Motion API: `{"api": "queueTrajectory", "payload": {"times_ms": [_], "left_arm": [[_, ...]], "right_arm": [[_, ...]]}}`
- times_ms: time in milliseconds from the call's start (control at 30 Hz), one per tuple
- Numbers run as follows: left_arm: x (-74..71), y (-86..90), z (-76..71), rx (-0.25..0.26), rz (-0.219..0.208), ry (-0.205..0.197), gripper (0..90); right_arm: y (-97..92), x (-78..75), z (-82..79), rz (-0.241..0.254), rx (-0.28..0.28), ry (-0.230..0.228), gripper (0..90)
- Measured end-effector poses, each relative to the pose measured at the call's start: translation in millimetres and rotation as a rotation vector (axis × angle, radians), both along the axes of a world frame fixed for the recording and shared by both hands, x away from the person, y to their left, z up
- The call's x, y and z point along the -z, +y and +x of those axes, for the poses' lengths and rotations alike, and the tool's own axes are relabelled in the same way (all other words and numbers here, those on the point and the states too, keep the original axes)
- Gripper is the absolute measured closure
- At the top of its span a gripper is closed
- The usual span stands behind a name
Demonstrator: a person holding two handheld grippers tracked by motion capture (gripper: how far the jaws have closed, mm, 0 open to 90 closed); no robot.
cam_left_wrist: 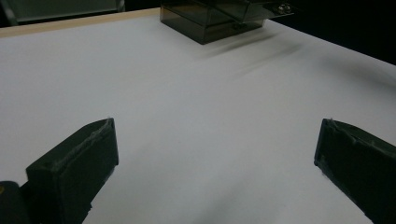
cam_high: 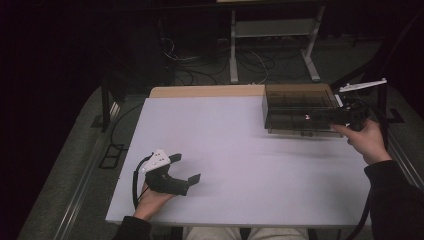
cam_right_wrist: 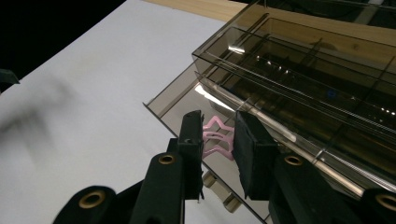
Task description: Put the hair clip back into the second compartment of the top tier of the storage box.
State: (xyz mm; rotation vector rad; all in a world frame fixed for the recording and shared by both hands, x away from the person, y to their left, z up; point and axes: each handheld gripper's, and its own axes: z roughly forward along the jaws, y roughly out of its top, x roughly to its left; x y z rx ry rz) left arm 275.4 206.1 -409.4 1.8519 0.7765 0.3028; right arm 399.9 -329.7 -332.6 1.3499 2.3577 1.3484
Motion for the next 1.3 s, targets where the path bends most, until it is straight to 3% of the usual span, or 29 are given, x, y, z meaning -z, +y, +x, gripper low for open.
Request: {"api": "queueTrajectory", "payload": {"times_ms": [967, 1300], "left_arm": [[-0.3, 0.7, -0.3, 0.000, 0.001, -0.002, 0.0], [-0.3, 0.7, -0.3, 0.001, 0.001, -0.002, 0.0]], "right_arm": [[-7.1, 23.0, 18.3, -0.030, 0.044, 0.034, 72.3], [-4.4, 29.7, 20.5, -0.048, 0.034, 0.054, 72.2]]}}
